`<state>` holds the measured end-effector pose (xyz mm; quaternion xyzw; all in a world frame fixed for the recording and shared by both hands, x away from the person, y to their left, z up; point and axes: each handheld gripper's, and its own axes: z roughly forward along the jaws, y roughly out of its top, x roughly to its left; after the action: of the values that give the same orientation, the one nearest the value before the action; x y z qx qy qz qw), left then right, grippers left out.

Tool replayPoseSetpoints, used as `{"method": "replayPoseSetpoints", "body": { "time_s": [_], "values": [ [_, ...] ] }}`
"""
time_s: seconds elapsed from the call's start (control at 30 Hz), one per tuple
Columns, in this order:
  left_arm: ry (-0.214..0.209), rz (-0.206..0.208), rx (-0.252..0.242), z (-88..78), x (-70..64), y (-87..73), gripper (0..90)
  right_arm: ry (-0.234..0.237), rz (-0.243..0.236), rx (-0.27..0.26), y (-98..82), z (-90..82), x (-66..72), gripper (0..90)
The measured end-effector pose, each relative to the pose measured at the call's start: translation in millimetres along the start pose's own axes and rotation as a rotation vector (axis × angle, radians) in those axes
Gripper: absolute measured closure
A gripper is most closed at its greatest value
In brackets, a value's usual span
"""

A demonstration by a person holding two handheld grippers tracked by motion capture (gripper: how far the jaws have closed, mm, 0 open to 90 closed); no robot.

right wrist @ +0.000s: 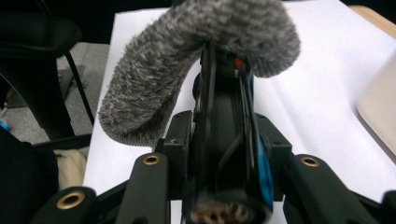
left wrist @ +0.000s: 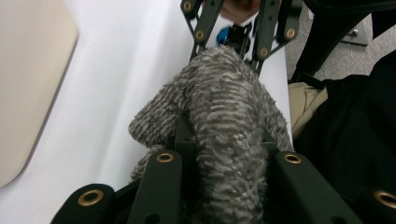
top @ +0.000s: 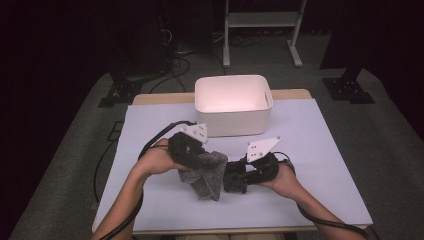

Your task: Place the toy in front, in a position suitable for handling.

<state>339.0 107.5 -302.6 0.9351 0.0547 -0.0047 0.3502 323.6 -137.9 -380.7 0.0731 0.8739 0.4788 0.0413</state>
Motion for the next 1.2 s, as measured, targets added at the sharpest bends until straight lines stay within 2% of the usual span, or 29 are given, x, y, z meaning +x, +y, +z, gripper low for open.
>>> {"method": "replayPoseSetpoints", "body": {
  "time_s": [0.13, 0.23, 0.3, 0.53, 0.73, 0.83, 0.9, 0.93, 1.1, 1.2],
  "values": [
    [0.003, -0.003, -0.008, -7.8, -5.9, -4.5, 72.0, 0.028, -0.018, -0.023, 6.1, 12.9, 2.6, 64.0],
    [0.001, 0.003, 0.016, -3.4, -7.6, -4.8, 72.0, 0.03, -0.043, -0.009, 9.8, 16.8, 5.2, 63.8],
    [-0.005, 0.005, 0.004, -1.2, -8.2, -3.4, 72.0, 0.04, -0.046, 0.001, 10.6, 18.1, 7.2, 63.0],
    [0.009, 0.013, 0.038, 4.3, -10.9, 4.4, 72.1, 0.075, 0.013, -0.035, 3.0, 19.6, 3.8, 59.9],
    [0.026, 0.019, 0.064, 4.1, -10.7, 7.4, 72.1, 0.038, 0.036, -0.059, -1.6, 19.0, 2.6, 54.5],
    [0.028, 0.024, 0.072, 6.0, -12.0, 8.6, 72.2, 0.011, 0.035, -0.035, -6.1, 18.6, 3.2, 50.6],
    [0.024, 0.027, 0.084, 8.2, -13.2, 10.1, 72.3, 0.019, 0.048, -0.036, -10.7, 18.1, 3.8, 52.1],
    [0.025, 0.032, 0.086, 8.5, -13.2, 10.9, 72.3, 0.013, 0.041, -0.025, -13.8, 18.0, 4.9, 52.1],
    [0.036, 0.043, 0.093, 10.1, -13.5, 14.0, 72.2, 0.001, 0.071, -0.005, -25.4, 13.0, 5.2, 50.0],
    [0.033, 0.042, 0.095, 11.0, -13.2, 16.0, 72.2, 0.001, 0.076, -0.002, -32.8, 8.6, 5.1, 53.1]
  ]
}}
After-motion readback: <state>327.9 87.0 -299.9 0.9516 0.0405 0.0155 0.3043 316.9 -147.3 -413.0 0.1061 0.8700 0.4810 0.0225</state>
